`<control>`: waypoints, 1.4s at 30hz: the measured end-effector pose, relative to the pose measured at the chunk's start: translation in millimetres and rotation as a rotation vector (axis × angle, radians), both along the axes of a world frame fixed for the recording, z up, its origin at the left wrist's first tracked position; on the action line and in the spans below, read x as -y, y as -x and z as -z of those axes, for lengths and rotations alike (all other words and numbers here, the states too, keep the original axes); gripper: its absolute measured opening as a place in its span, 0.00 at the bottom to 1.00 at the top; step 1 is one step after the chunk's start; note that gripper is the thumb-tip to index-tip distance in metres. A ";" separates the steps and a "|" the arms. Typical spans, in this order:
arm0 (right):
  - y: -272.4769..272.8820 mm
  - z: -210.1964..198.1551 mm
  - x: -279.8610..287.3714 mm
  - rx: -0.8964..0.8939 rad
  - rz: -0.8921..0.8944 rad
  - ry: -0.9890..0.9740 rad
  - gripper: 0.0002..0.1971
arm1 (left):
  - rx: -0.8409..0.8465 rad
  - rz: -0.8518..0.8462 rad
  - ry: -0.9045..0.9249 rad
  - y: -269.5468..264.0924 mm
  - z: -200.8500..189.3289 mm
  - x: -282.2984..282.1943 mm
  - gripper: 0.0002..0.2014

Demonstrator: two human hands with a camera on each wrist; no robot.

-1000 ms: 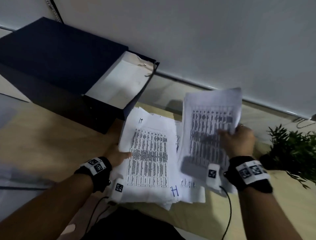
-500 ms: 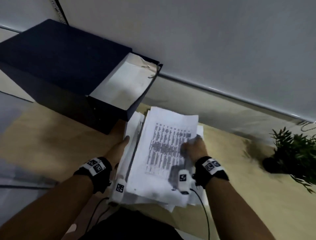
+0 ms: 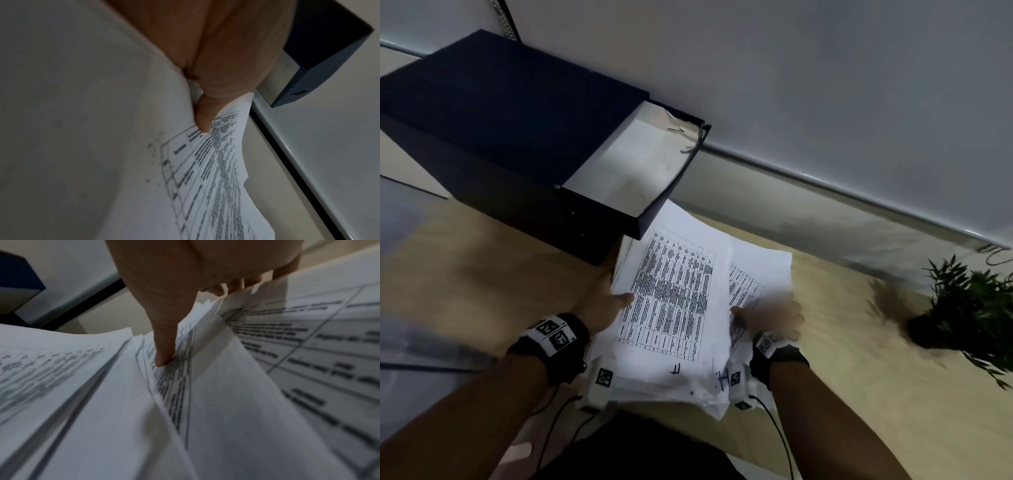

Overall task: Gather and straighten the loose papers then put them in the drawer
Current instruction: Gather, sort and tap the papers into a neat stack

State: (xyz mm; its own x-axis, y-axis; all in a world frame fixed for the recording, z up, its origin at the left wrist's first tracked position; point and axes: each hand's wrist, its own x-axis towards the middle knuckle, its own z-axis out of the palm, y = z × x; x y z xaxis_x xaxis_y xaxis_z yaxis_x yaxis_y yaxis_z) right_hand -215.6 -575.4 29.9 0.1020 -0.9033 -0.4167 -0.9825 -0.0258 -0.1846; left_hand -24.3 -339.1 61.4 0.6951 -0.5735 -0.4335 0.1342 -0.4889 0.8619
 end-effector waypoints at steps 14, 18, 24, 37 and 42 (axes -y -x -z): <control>-10.8 -9.4 -5.1 0.291 0.188 -0.166 0.34 | -0.026 -0.022 -0.074 -2.8 -3.5 -11.4 0.20; -19.0 -5.1 -19.5 0.220 0.095 -0.062 0.31 | -0.025 -0.019 -0.078 -3.3 -2.9 -14.0 0.20; -28.6 -2.8 -20.5 0.266 0.032 -0.093 0.27 | -0.027 -0.042 -0.084 -9.4 5.8 -22.3 0.18; 28.3 -168.9 62.5 0.481 -0.133 0.282 0.24 | -0.034 -0.004 -0.153 -16.3 12.7 -12.6 0.19; 41.4 -249.9 61.9 0.646 -0.295 0.283 0.21 | -0.031 0.005 -0.199 -25.4 38.5 -11.4 0.24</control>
